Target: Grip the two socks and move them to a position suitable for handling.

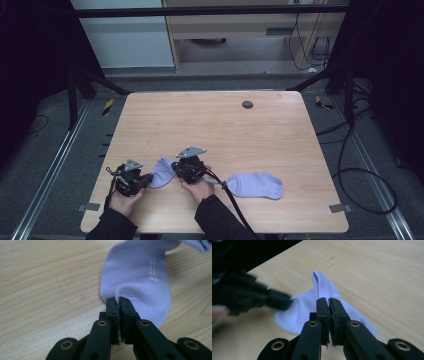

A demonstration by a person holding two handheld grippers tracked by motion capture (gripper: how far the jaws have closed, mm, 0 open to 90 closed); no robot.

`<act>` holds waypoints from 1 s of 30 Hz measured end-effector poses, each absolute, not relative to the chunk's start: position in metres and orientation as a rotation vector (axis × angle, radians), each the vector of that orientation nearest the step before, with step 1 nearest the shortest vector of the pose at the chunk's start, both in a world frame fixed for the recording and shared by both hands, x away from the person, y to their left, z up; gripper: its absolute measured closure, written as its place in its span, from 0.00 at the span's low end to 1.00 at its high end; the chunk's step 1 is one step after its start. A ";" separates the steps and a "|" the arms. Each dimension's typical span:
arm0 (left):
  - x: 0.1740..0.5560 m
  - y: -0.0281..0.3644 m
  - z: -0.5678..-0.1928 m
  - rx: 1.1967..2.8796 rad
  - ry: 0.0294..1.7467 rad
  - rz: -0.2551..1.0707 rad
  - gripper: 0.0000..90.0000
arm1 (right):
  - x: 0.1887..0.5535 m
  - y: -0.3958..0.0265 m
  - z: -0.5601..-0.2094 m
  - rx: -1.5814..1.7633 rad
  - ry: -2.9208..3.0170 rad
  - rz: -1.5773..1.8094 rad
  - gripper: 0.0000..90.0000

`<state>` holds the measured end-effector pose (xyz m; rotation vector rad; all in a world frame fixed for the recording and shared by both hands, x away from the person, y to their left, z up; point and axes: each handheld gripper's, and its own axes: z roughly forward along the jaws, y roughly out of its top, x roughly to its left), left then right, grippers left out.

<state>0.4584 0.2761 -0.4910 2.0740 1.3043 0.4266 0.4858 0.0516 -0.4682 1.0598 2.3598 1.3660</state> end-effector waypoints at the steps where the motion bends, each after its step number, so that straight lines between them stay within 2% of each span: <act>1: 0.458 0.276 -0.491 2.074 1.303 0.426 0.95 | 0.489 0.051 -0.469 1.085 2.335 1.365 0.97; 9: 0.459 0.276 -0.491 2.079 1.295 0.428 0.95 | 0.508 0.046 -0.475 1.203 2.254 1.304 0.96; 12: 0.458 0.276 -0.491 2.075 1.297 0.434 0.94 | 0.513 0.047 -0.477 1.206 2.255 1.255 0.93; 15: 0.458 0.277 -0.491 2.059 1.309 0.443 0.88 | 0.517 0.047 -0.476 1.191 2.235 1.217 0.84; 19: 0.457 0.281 -0.486 2.021 1.320 0.448 0.79 | 0.520 0.040 -0.467 1.162 2.205 1.212 0.79; 22: 0.453 0.283 -0.483 2.005 1.331 0.461 0.77 | 0.521 0.035 -0.463 1.138 2.208 1.196 0.77; 30: 0.446 0.277 -0.482 2.034 1.353 0.454 0.78 | 0.536 0.030 -0.477 1.176 2.274 1.124 0.75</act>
